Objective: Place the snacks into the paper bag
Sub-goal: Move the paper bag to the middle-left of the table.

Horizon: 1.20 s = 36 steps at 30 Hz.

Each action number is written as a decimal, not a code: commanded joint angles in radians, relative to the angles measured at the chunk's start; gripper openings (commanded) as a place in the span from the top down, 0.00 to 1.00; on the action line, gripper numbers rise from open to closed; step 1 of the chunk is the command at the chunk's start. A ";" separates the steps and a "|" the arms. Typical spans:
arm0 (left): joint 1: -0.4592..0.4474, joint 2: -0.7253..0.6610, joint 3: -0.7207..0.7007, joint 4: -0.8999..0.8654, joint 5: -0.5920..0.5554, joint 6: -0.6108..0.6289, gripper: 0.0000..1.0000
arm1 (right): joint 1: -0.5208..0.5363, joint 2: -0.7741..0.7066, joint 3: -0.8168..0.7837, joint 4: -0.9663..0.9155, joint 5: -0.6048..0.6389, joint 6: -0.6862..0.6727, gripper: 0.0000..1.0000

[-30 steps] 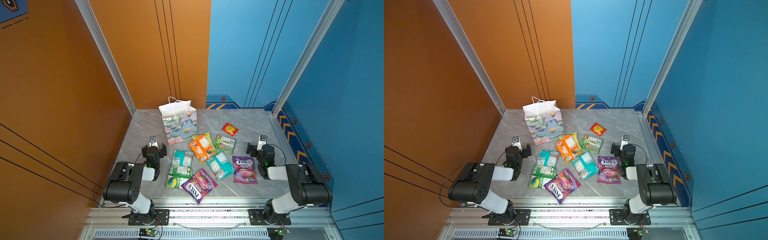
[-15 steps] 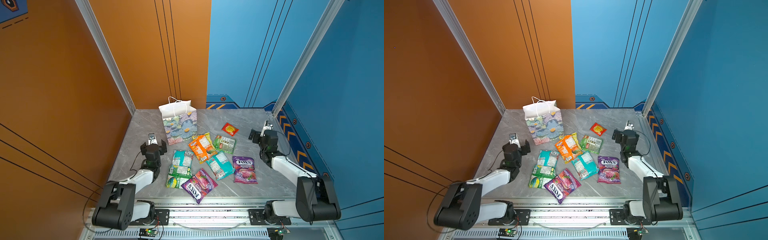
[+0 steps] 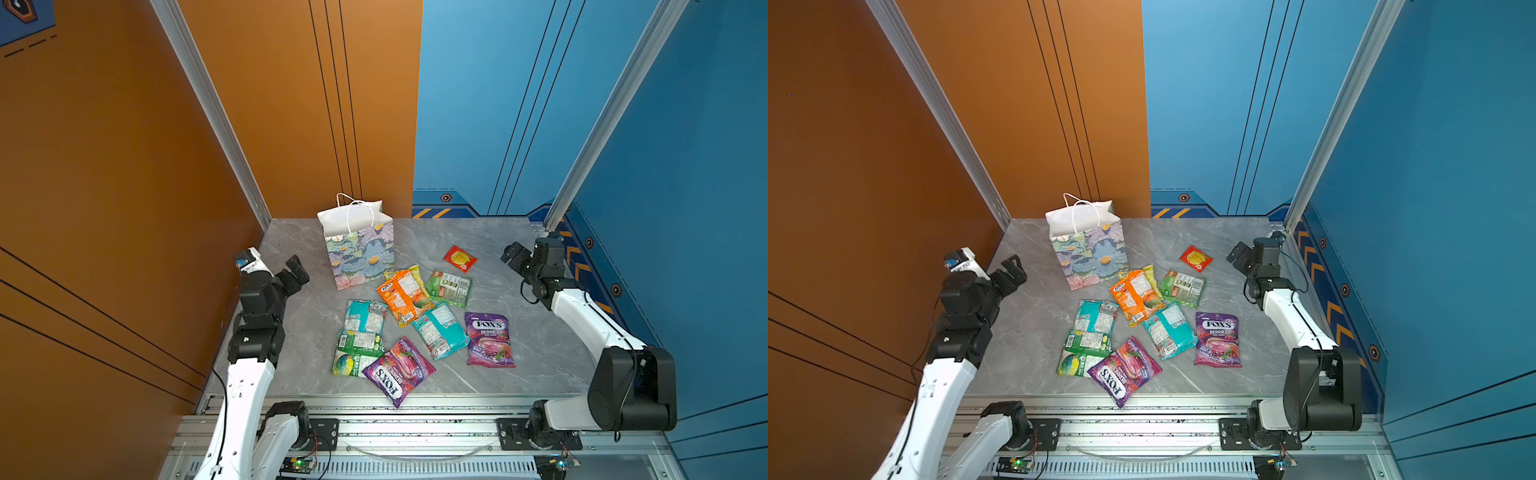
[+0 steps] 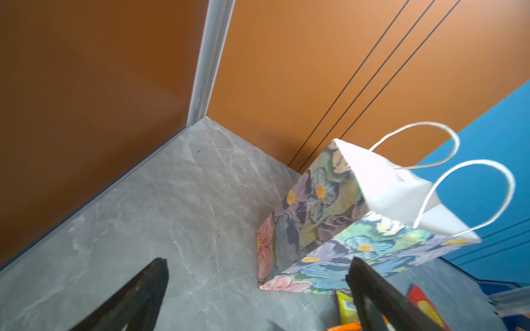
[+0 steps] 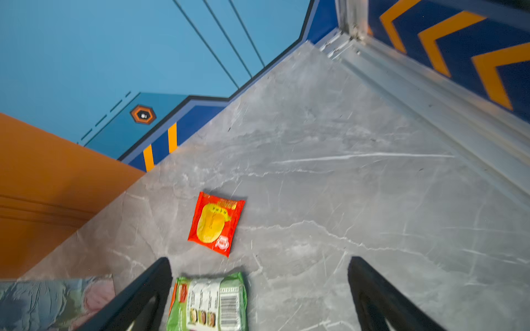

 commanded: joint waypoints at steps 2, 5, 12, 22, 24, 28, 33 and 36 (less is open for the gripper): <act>0.011 0.190 0.285 -0.296 0.263 0.005 0.06 | 0.024 0.023 0.102 -0.168 -0.045 -0.023 0.05; 0.011 0.306 0.434 -0.382 0.401 0.018 0.11 | 0.033 0.039 0.139 -0.210 -0.077 -0.042 0.05; -0.012 0.492 0.678 -0.564 0.472 0.034 0.21 | 0.051 0.059 0.184 -0.259 -0.111 -0.062 0.07; -0.046 0.644 0.868 -0.718 0.378 0.072 0.26 | 0.059 0.092 0.213 -0.257 -0.153 -0.060 0.08; -0.061 0.679 0.917 -0.758 0.329 0.090 0.27 | 0.061 0.100 0.218 -0.259 -0.155 -0.058 0.08; -0.070 0.728 0.973 -0.786 0.294 0.092 0.29 | 0.061 0.119 0.228 -0.257 -0.172 -0.056 0.08; -0.084 0.798 1.057 -0.835 0.228 0.110 0.33 | 0.062 0.137 0.234 -0.257 -0.187 -0.055 0.08; -0.091 0.842 1.098 -0.851 0.211 0.113 0.35 | 0.061 0.144 0.237 -0.256 -0.196 -0.052 0.09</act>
